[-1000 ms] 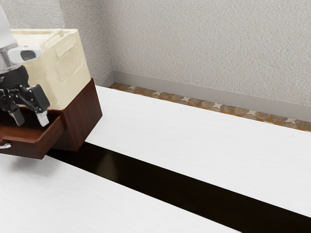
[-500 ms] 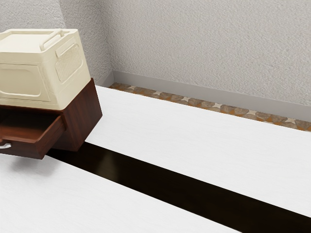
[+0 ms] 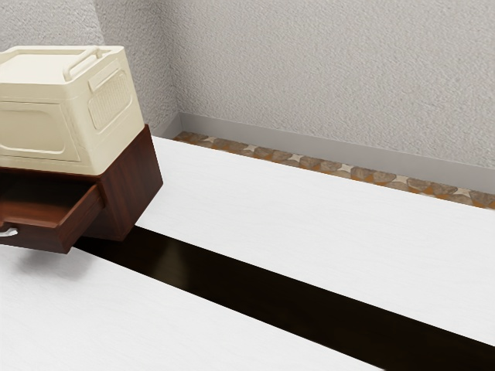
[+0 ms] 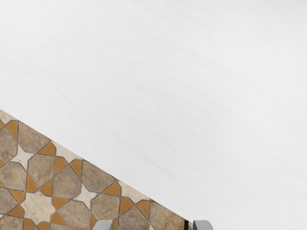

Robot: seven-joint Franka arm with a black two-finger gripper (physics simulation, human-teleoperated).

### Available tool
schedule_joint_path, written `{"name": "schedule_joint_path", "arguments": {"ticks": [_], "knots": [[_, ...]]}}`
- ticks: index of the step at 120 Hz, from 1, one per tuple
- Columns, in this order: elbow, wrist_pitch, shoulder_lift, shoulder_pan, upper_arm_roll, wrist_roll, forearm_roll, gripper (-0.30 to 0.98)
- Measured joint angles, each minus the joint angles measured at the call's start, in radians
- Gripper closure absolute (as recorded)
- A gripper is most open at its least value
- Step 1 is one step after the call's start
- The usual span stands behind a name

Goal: Push the drawer handle with one arm to close the drawer

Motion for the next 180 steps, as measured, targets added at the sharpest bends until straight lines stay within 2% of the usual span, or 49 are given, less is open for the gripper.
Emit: {"name": "schedule_joint_path", "arguments": {"ticks": [21, 81, 120, 149, 180], "knots": [[0.031, 0.101, 0.086, 0.0, 0.011, 0.015, -0.006, 0.56], [0.036, 0.26, 0.146, -0.004, 0.003, 0.078, -0.064, 0.63], [0.043, 0.358, 0.29, -0.004, 0.003, 0.109, -0.119, 0.63], [0.046, 0.446, 0.34, -0.004, 0.003, 0.131, -0.151, 0.63], [0.078, 0.549, 0.449, -0.004, 0.003, 0.162, -0.222, 0.63]]}}
